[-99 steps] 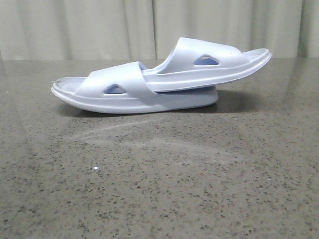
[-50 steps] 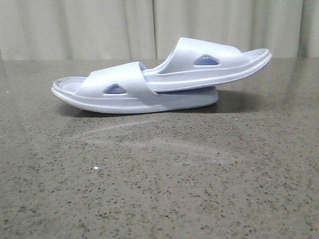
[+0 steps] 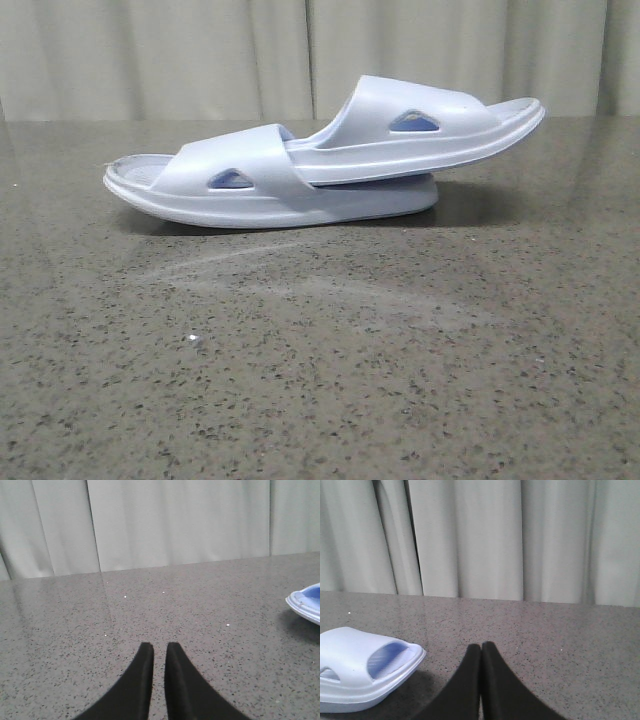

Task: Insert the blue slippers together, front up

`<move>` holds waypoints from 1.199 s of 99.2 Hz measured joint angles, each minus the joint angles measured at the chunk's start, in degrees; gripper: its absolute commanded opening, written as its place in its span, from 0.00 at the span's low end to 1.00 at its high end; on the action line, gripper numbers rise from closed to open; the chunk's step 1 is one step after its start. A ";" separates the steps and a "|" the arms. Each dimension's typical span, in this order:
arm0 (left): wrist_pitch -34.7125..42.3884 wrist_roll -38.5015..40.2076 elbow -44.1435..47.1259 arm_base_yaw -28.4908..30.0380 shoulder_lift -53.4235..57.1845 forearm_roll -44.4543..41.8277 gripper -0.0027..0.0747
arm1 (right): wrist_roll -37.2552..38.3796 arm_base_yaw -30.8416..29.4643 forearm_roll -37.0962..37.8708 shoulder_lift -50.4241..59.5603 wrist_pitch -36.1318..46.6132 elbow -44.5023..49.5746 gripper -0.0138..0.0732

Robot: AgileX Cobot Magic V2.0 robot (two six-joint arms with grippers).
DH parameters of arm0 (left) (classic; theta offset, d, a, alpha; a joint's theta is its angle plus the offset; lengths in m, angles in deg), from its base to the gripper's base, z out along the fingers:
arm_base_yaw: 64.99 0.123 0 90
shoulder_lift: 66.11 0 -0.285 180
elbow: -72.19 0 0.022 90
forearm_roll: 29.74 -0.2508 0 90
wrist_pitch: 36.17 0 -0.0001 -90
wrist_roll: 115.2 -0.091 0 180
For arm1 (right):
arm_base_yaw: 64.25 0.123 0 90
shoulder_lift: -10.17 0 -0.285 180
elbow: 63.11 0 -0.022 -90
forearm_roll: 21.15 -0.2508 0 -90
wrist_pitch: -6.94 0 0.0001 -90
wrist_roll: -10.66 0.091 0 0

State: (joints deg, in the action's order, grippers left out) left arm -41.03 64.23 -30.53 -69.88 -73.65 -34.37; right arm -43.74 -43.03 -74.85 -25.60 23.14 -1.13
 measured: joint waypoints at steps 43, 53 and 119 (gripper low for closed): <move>-0.33 0.00 0.00 0.00 0.00 0.00 0.06 | 0.00 0.00 0.00 0.00 0.00 0.00 0.04; -0.33 0.00 0.00 0.00 0.00 0.00 0.06 | 0.00 0.00 0.00 0.00 0.00 0.00 0.04; -0.33 0.00 0.00 0.00 0.00 0.00 0.06 | 0.00 0.00 0.00 0.00 1.53 0.00 0.04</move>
State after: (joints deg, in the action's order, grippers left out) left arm -41.36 64.23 -30.53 -69.88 -73.65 -34.37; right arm -43.74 -43.03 -74.85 -25.60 24.67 -1.13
